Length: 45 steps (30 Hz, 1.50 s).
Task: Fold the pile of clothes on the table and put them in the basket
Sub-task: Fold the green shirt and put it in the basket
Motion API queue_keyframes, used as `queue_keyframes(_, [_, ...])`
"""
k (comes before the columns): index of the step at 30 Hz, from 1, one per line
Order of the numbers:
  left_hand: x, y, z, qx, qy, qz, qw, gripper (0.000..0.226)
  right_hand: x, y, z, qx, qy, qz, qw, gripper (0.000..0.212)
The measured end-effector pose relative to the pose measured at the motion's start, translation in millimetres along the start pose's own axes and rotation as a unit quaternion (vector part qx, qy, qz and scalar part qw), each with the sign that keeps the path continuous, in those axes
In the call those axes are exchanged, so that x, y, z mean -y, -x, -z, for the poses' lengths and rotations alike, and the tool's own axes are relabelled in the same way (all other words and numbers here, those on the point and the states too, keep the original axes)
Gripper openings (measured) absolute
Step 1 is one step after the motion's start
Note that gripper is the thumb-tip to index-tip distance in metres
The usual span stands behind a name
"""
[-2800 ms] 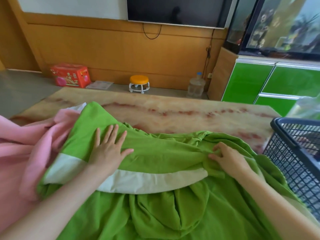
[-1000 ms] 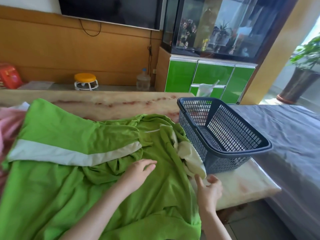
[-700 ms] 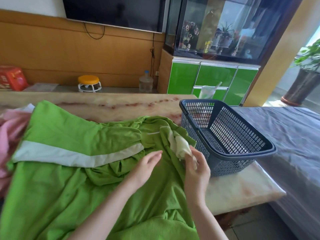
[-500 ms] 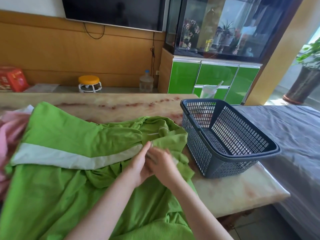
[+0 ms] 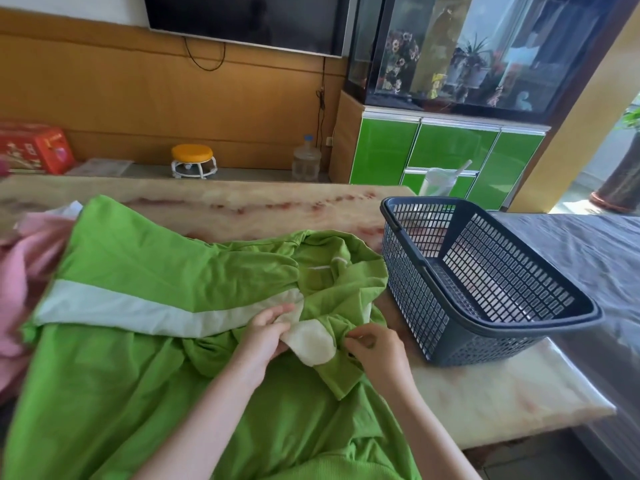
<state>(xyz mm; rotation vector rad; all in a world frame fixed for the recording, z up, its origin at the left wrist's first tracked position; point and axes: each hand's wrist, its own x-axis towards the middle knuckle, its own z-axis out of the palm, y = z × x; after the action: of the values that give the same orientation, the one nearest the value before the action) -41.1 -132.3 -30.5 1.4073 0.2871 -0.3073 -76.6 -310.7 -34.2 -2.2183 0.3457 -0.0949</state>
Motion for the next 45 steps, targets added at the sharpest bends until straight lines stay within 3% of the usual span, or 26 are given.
queue_keyframes(3, [1.7, 4.9, 11.8, -0.036, -0.267, -0.106, 0.957, 0.017, 18.2, -1.7, -2.4, -0.04, -0.096, 0.069, 0.992, 0.014])
queue_keyframes(5, [0.8, 6.8, 19.1, -0.043, -0.331, -0.195, 0.922, 0.016, 34.7, -4.7, -4.2, -0.059, -0.157, 0.111, 0.98, 0.015])
queue_keyframes(10, [-11.2, 28.6, 11.3, 0.084, -0.155, -0.189, 0.966, 0.049, 73.4, -11.9, -18.6, 0.045, -0.364, 0.093, 0.926, 0.01])
queue_keyframes(12, [-10.4, 28.7, 13.0, 0.086, -0.095, -0.171, 0.977, 0.06, 84.5, -12.2, -29.8, 0.094, -0.379, 0.088, 0.917, 0.017])
queue_keyframes(15, [-9.2, 21.2, 26.3, 0.065, -0.021, -0.113, 0.991, 0.11, 95.7, -8.4, -48.7, 0.182, -0.359, 0.074, 0.912, 0.028])
queue_keyframes(16, [-9.0, 19.4, 30.6, 0.059, -0.026, -0.116, 0.991, 0.112, 97.3, -7.3, -53.7, 0.194, -0.344, 0.078, 0.915, 0.031])
queue_keyframes(17, [-7.5, 18.1, 33.0, 0.046, -0.033, -0.123, 0.991, 0.101, 97.6, -6.3, -56.3, 0.196, -0.335, 0.08, 0.918, 0.034])
queue_keyframes(20, [-3.8, 3.7, 43.6, -0.058, 0.039, -0.085, 0.994, 0.04, 91.6, -9.1, -53.5, 0.196, -0.378, 0.069, 0.902, 0.034])
queue_keyframes(21, [-2.7, -3.5, 50.6, -0.109, 0.046, -0.077, 0.99, 0.037, 88.2, -10.6, -49.2, 0.186, -0.387, 0.079, 0.9, 0.034])
queue_keyframes(24, [-12.5, -21.1, 69.0, -0.196, 0.092, -0.072, 0.974, 0.067, 67.7, -25.7, -33.1, 0.088, -0.277, 0.15, 0.945, 0.042])
queue_keyframes(27, [-34.5, -39.8, 88.6, -0.216, 0.123, -0.083, 0.965, 0.049, 39.7, -59.5, -17.1, 0.026, -0.049, 0.188, 0.981, 0.046])
queue_keyframes(30, [-60.8, -58.6, 109.9, -0.241, 0.194, -0.078, 0.948, 0.037, 17.8, -100.8, -8.3, 0.007, 0.111, 0.167, 0.98, 0.056])
queue_keyframes(33, [-69.7, -78.5, 124.8, -0.269, 0.175, -0.066, 0.945, 0.034, 18.9, -133.5, -10.2, 0.024, 0.13, 0.12, 0.984, 0.052])
queue_keyframes(38, [-55.7, -102.7, 146.5, -0.298, 0.102, -0.054, 0.947, 0.035, 14.5, -157.2, -40.0, 0.198, 0.263, 0.1, 0.939, 0.064])
queue_keyframes(40, [-48.8, -103.6, 152.6, -0.325, 0.091, -0.062, 0.939, 0.038, 5.9, -156.6, -46.9, 0.182, 0.243, 0.101, 0.947, 0.064])
queue_keyframes(43, [-52.3, -108.6, 163.1, -0.371, 0.05, -0.109, 0.921, 0.043, 5.3, -151.9, -45.3, 0.106, 0.099, 0.116, 0.983, 0.063])
queue_keyframes(45, [-59.2, -115.4, 167.9, -0.38, -0.008, -0.126, 0.916, 0.033, 9.1, -152.6, -45.3, 0.108, 0.092, 0.134, 0.981, 0.062])
